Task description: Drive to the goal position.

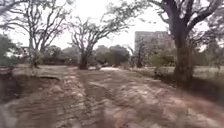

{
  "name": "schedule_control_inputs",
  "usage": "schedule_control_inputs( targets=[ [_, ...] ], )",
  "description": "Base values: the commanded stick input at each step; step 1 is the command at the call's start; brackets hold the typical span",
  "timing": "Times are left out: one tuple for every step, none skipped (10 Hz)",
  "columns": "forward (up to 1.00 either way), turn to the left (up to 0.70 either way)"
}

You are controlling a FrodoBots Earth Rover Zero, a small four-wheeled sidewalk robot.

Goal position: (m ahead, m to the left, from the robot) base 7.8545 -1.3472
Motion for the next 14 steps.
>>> schedule_control_inputs(
  targets=[
    [0.85, 0.00],
    [0.85, 0.00],
    [0.85, 0.00],
    [0.85, 0.00],
    [0.85, 0.00],
    [0.85, 0.00],
    [0.85, 0.00],
    [0.85, 0.00],
    [0.85, 0.00],
    [0.85, 0.00],
    [0.85, 0.00],
    [0.85, 0.00],
    [0.85, 0.00],
    [0.85, 0.00]
  ],
)
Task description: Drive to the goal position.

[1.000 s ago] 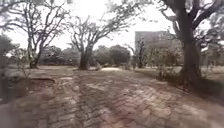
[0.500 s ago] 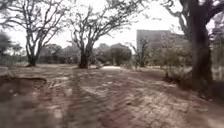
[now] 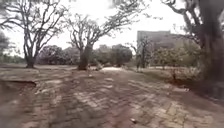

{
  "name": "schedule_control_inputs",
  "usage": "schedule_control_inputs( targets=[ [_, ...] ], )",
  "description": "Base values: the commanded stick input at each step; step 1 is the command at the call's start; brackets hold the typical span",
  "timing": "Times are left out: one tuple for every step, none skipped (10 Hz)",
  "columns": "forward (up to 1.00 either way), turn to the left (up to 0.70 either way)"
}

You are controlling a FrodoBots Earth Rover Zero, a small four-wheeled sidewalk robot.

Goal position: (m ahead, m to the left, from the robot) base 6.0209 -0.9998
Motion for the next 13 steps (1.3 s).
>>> schedule_control_inputs(
  targets=[
    [0.85, 0.00],
    [0.85, 0.00],
    [0.85, 0.00],
    [0.85, 0.00],
    [0.85, 0.00],
    [0.85, 0.00],
    [0.85, 0.00],
    [0.85, 0.00],
    [0.85, 0.00],
    [0.85, 0.00],
    [0.85, 0.00],
    [0.85, 0.00],
    [0.85, 0.00]
  ],
)
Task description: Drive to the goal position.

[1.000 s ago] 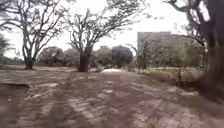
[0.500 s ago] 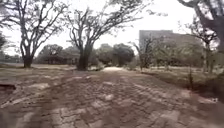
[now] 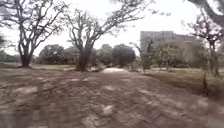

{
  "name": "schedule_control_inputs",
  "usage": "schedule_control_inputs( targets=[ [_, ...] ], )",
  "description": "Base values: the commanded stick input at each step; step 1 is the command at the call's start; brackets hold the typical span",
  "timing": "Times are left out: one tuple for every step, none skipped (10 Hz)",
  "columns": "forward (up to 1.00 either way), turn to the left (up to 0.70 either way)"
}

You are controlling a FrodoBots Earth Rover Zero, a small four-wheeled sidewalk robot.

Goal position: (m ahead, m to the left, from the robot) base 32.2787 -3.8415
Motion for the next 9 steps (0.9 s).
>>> schedule_control_inputs(
  targets=[
    [0.85, -0.20],
    [0.85, -0.04],
    [0.85, 0.00],
    [0.85, 0.00],
    [0.85, 0.00],
    [0.85, 0.00],
    [0.85, 0.00],
    [0.85, 0.00],
    [0.85, 0.00]
  ],
)
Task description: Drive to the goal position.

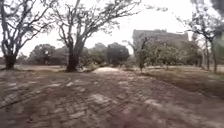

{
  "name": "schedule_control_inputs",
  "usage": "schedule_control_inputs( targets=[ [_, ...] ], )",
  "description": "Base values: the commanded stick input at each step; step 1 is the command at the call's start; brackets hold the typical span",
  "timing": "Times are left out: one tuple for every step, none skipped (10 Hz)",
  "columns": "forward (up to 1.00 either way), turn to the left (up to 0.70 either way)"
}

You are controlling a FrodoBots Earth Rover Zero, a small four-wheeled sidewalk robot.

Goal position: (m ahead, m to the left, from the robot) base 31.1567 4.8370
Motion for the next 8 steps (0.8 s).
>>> schedule_control_inputs(
  targets=[
    [0.85, 0.00],
    [0.85, 0.00],
    [0.85, 0.00],
    [0.85, 0.00],
    [0.85, 0.00],
    [0.85, 0.00],
    [0.85, 0.00],
    [0.85, 0.00]
  ],
)
